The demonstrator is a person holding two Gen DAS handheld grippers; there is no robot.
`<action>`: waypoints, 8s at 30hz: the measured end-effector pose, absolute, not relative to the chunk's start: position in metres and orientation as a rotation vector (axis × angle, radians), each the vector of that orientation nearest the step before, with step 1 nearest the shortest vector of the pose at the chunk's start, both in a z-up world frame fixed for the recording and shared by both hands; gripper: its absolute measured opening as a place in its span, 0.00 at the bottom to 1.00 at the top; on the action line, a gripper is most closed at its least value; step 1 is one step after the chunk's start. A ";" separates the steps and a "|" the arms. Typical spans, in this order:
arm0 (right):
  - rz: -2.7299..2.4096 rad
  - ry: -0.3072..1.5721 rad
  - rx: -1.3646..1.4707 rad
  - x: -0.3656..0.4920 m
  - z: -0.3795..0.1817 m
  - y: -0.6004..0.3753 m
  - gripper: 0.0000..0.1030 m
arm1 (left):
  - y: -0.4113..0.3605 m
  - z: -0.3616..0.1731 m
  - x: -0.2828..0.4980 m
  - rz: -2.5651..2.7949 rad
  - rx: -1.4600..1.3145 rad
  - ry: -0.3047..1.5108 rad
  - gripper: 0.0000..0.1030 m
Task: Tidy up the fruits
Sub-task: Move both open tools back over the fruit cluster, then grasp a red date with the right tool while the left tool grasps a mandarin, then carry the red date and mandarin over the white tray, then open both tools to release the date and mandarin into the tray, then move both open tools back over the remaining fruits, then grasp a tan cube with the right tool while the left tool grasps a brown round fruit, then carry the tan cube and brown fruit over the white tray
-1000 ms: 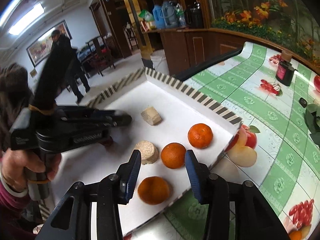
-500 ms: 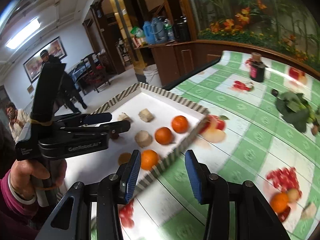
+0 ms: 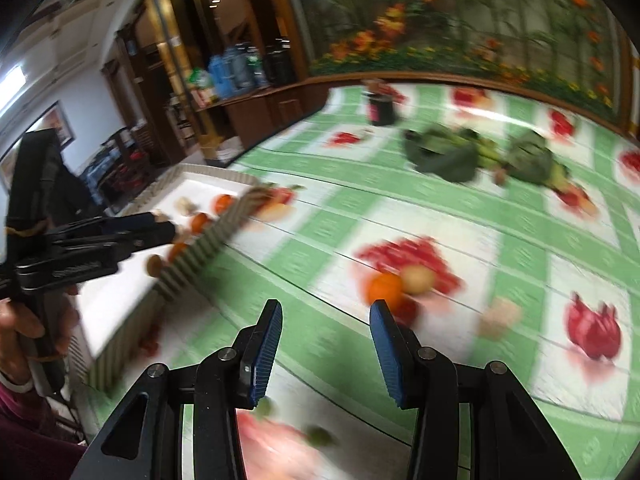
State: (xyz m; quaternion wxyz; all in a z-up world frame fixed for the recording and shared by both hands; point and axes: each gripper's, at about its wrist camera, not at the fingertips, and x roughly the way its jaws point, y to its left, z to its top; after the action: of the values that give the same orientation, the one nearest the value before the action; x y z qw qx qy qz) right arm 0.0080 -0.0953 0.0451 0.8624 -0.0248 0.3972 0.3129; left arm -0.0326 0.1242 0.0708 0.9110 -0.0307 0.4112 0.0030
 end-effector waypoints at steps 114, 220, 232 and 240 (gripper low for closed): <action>0.957 0.811 -0.138 0.004 0.065 0.030 0.25 | 0.178 0.082 -0.046 0.075 -0.013 0.797 0.28; 0.541 0.911 -0.156 0.070 0.010 -0.175 0.31 | -0.029 0.027 0.060 -0.290 0.077 1.020 0.54; 0.532 0.902 -0.111 0.071 0.011 -0.184 0.31 | -0.037 0.015 0.073 -0.325 0.078 1.007 0.23; 0.568 0.879 -0.053 0.055 0.021 -0.175 0.31 | -0.021 0.027 0.043 -0.292 0.070 0.966 0.23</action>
State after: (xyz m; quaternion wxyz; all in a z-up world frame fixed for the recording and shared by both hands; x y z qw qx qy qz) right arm 0.0547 -0.1749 0.0211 0.8659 -0.0253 0.4195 0.2714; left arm 0.0426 -0.0206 0.0275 0.8747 0.0337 0.4629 -0.1398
